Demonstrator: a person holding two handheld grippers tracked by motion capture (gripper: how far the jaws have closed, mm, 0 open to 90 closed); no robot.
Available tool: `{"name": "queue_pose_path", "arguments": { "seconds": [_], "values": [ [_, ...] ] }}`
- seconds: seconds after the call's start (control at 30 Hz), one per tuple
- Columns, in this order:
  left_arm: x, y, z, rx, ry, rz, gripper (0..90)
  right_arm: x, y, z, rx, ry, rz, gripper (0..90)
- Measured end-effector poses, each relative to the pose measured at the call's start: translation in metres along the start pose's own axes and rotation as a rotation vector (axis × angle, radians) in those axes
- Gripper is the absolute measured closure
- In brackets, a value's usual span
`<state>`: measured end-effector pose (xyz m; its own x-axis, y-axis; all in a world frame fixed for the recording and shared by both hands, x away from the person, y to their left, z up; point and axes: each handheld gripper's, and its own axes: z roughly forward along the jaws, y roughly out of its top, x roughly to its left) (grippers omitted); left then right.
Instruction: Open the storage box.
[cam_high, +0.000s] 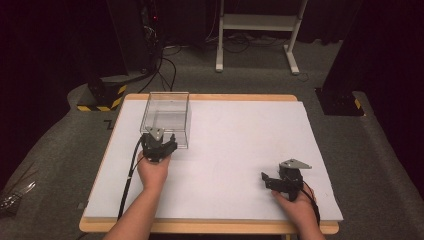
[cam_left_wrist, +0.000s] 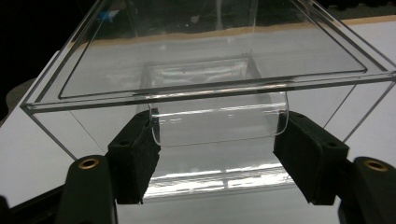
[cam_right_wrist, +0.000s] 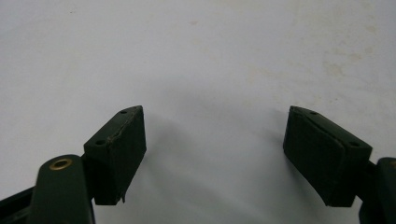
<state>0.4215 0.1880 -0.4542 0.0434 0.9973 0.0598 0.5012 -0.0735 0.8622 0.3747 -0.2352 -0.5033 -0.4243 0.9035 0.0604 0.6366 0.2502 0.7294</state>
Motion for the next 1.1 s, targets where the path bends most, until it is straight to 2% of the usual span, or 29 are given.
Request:
{"name": "queue_pose_path", "arguments": {
  "seconds": [0.8,1.1],
  "values": [
    [0.001,-0.008,-0.014,0.003,-0.014,0.001,32.4,0.0,0.0,0.0,-0.001,-0.001,-0.001,21.2],
    [0.001,-0.015,-0.022,-0.011,-0.023,-0.001,32.4,0.0,0.0,0.0,-0.001,-0.001,0.0,21.2]
  ]
}}
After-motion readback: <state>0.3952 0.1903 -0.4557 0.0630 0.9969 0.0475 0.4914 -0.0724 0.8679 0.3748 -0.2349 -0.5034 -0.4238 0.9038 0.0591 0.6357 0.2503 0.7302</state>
